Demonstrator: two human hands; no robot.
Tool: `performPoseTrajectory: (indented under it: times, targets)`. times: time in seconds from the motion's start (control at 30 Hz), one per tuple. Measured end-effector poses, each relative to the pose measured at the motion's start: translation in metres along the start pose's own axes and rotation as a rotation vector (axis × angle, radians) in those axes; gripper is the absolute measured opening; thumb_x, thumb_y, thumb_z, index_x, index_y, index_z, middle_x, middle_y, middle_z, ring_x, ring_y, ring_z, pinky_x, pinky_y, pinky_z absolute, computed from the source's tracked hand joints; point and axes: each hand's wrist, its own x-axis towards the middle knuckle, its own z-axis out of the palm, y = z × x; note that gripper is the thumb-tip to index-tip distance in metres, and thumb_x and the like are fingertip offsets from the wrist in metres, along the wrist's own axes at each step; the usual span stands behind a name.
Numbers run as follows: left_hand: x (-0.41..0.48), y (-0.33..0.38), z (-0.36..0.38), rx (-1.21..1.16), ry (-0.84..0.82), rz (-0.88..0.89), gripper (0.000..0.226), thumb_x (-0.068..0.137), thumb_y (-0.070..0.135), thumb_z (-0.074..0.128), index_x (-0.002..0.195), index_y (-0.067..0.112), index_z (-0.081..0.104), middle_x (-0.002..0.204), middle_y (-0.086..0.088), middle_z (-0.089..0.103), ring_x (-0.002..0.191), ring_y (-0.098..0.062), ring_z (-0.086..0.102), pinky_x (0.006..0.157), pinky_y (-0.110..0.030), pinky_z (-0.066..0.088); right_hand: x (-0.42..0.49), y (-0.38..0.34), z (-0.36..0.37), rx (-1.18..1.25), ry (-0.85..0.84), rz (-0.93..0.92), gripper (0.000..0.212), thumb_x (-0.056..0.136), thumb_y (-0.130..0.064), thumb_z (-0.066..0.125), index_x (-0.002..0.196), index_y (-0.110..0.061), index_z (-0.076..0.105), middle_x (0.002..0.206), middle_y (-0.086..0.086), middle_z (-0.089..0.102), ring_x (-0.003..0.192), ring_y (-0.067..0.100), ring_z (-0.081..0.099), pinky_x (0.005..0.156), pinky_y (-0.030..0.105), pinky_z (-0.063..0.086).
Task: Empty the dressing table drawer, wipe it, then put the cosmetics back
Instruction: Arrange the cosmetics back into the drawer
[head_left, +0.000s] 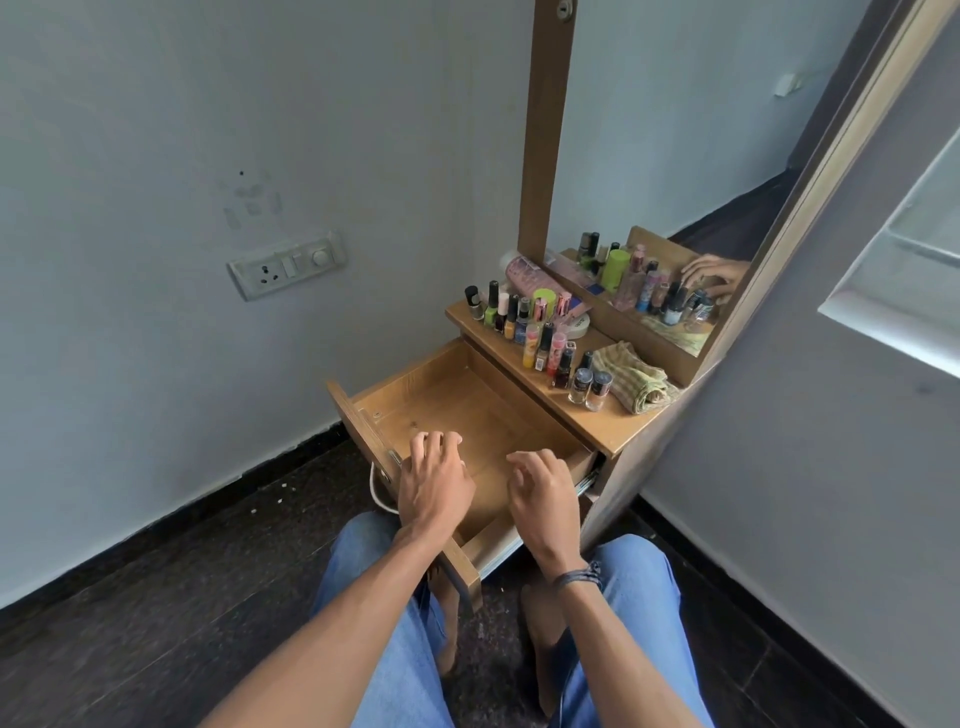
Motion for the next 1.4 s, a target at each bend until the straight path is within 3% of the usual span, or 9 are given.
performPoseTrajectory:
  times: [0.17,0.33,0.4,0.5,0.63,0.83,1.0,1.2,1.4]
  targets:
    - [0.003,-0.001,-0.001,-0.052,-0.027,-0.003,0.034,0.092,0.026,0.061,0.125,0.030,0.054,0.130,0.007,0.058,0.124,-0.016,0.043,0.088,-0.032,0.047,0.006,0.003,-0.016,0.080,0.085,0.044,0.020,0.091,-0.003,0.064,0.105,-0.017,0.070,0.094,-0.007,0.062,0.085,0.013,0.057,0.074,0.035,0.052]
    - [0.016,0.027,-0.014,-0.380,-0.070,0.001,0.029,0.095,0.020,0.062,0.124,0.026,0.058,0.131,0.011,0.057,0.116,-0.007,0.043,0.075,-0.019,0.039,0.044,0.013,-0.061,0.200,0.352,0.130,0.022,0.091,-0.001,0.063,0.108,-0.015,0.067,0.099,-0.005,0.059,0.077,0.012,0.061,0.071,0.033,0.056]
    - [0.023,0.048,-0.018,-0.506,-0.056,0.079,0.031,0.095,0.018,0.064,0.125,0.023,0.059,0.128,0.011,0.057,0.116,-0.006,0.049,0.078,-0.015,0.040,0.060,0.021,-0.072,0.207,0.388,0.169,0.024,0.092,-0.005,0.064,0.115,-0.013,0.065,0.106,-0.005,0.055,0.078,0.013,0.062,0.074,0.031,0.055]
    - [0.035,0.079,-0.019,-0.658,-0.033,0.175,0.035,0.093,0.016,0.066,0.127,0.020,0.060,0.121,0.009,0.059,0.109,-0.008,0.057,0.089,-0.022,0.052,0.077,0.030,-0.080,0.177,0.326,0.206,0.035,0.094,-0.012,0.064,0.129,-0.013,0.062,0.118,-0.003,0.055,0.083,0.013,0.065,0.078,0.026,0.049]
    - [0.050,0.112,-0.019,-0.763,-0.035,0.181,0.041,0.091,0.011,0.069,0.131,0.013,0.061,0.118,0.002,0.063,0.102,-0.012,0.062,0.089,-0.029,0.057,0.090,0.037,-0.081,0.120,0.210,0.205,0.046,0.094,-0.013,0.062,0.140,-0.015,0.059,0.129,0.002,0.060,0.092,0.014,0.067,0.086,0.028,0.049]
    - [0.064,0.131,-0.010,-0.760,-0.070,0.114,0.047,0.088,0.007,0.071,0.134,0.013,0.061,0.120,-0.006,0.069,0.097,-0.017,0.068,0.090,-0.035,0.058,0.100,0.040,-0.076,0.054,0.110,0.206,0.051,0.088,-0.009,0.060,0.137,-0.022,0.062,0.129,0.001,0.068,0.106,0.021,0.068,0.094,0.043,0.055]
    - [0.070,0.134,-0.009,-0.764,-0.105,0.087,0.045,0.087,0.011,0.074,0.130,0.014,0.062,0.124,-0.006,0.065,0.103,-0.021,0.066,0.090,-0.039,0.057,0.104,0.042,-0.078,0.094,0.070,0.215,0.050,0.088,-0.004,0.064,0.134,-0.023,0.064,0.126,-0.001,0.071,0.101,0.016,0.071,0.091,0.037,0.057]
    - [0.069,0.121,-0.011,-0.785,-0.087,0.136,0.029,0.085,0.019,0.079,0.110,0.014,0.066,0.108,-0.002,0.068,0.093,-0.018,0.065,0.083,-0.038,0.057,0.099,0.044,-0.084,0.194,-0.008,0.169,0.046,0.088,-0.002,0.071,0.127,-0.024,0.068,0.116,-0.003,0.075,0.099,0.008,0.071,0.087,0.032,0.060]
    - [0.056,0.089,-0.015,-0.764,-0.122,0.168,0.023,0.094,0.025,0.068,0.113,0.018,0.059,0.113,0.000,0.067,0.102,-0.017,0.063,0.086,-0.038,0.055,0.088,0.032,-0.077,0.253,-0.083,0.113,0.045,0.090,-0.001,0.072,0.129,-0.023,0.068,0.117,-0.003,0.072,0.102,0.009,0.069,0.088,0.036,0.061]
